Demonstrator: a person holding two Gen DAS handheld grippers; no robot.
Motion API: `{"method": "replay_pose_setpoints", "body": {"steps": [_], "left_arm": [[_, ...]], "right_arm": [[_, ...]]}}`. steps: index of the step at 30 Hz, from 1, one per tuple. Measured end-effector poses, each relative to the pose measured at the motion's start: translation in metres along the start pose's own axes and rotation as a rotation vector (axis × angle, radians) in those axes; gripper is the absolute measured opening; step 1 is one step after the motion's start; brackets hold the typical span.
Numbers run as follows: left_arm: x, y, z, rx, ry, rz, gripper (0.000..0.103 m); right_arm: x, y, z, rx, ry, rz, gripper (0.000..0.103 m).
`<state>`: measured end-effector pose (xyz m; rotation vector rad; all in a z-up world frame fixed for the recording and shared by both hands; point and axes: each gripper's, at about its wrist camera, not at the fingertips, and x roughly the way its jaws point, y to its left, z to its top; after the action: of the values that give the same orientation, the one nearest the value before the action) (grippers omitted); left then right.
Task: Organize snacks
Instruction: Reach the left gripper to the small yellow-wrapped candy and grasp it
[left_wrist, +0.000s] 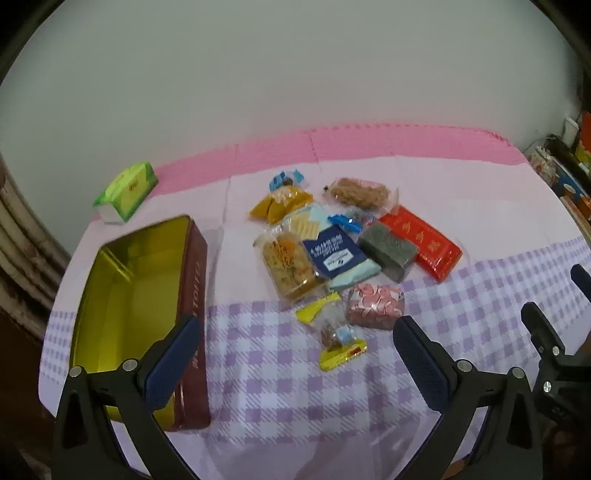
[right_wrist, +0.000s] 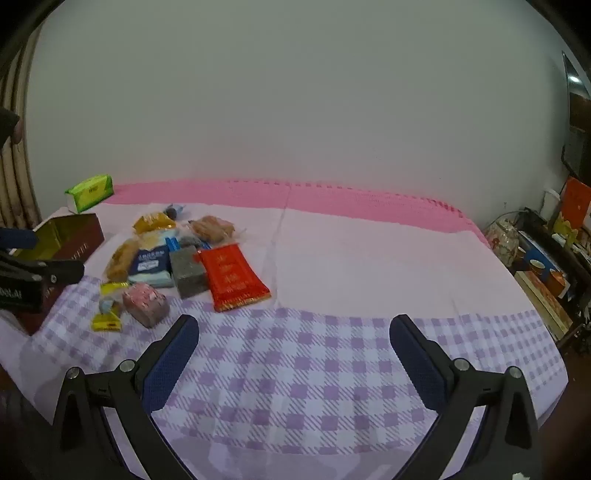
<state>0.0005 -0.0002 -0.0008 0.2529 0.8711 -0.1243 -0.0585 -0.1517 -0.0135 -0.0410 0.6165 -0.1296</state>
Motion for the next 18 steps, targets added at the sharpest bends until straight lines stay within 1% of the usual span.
{"method": "replay_pose_setpoints", "body": {"steps": [2, 3, 4, 5, 6, 10, 13, 15, 18], "left_arm": [[0.0, -0.004, -0.001, -0.007, 0.013, -0.018, 0.103], [0.002, -0.003, -0.004, -0.016, 0.018, -0.039, 0.103], [0.005, 0.003, -0.011, -0.027, 0.023, -0.071, 0.103], [0.006, -0.002, -0.014, -0.009, 0.017, -0.066, 0.103], [0.011, 0.0, -0.014, -0.009, 0.036, -0.089, 0.103], [0.024, 0.005, -0.016, -0.011, 0.09, -0.128, 0.103], [0.03, 0.003, -0.017, -0.001, 0.1, -0.147, 0.099], [0.034, 0.003, -0.018, 0.008, 0.116, -0.171, 0.094], [0.043, 0.005, -0.017, -0.011, 0.149, -0.199, 0.091]], "right_arm": [[-0.001, -0.002, 0.002, 0.015, -0.001, 0.012, 0.103], [-0.002, -0.004, 0.004, 0.025, -0.005, 0.017, 0.103], [-0.004, -0.014, -0.002, 0.065, -0.021, 0.035, 0.103], [-0.004, -0.016, -0.004, 0.062, -0.013, 0.03, 0.103], [0.002, -0.01, -0.003, 0.043, 0.015, 0.015, 0.103], [0.007, -0.008, -0.009, 0.038, 0.024, 0.01, 0.103], [0.013, -0.01, -0.007, 0.042, 0.039, 0.02, 0.103], [0.014, -0.011, -0.008, 0.048, 0.043, 0.022, 0.103], [0.016, -0.012, -0.011, 0.055, 0.047, 0.023, 0.103]]}}
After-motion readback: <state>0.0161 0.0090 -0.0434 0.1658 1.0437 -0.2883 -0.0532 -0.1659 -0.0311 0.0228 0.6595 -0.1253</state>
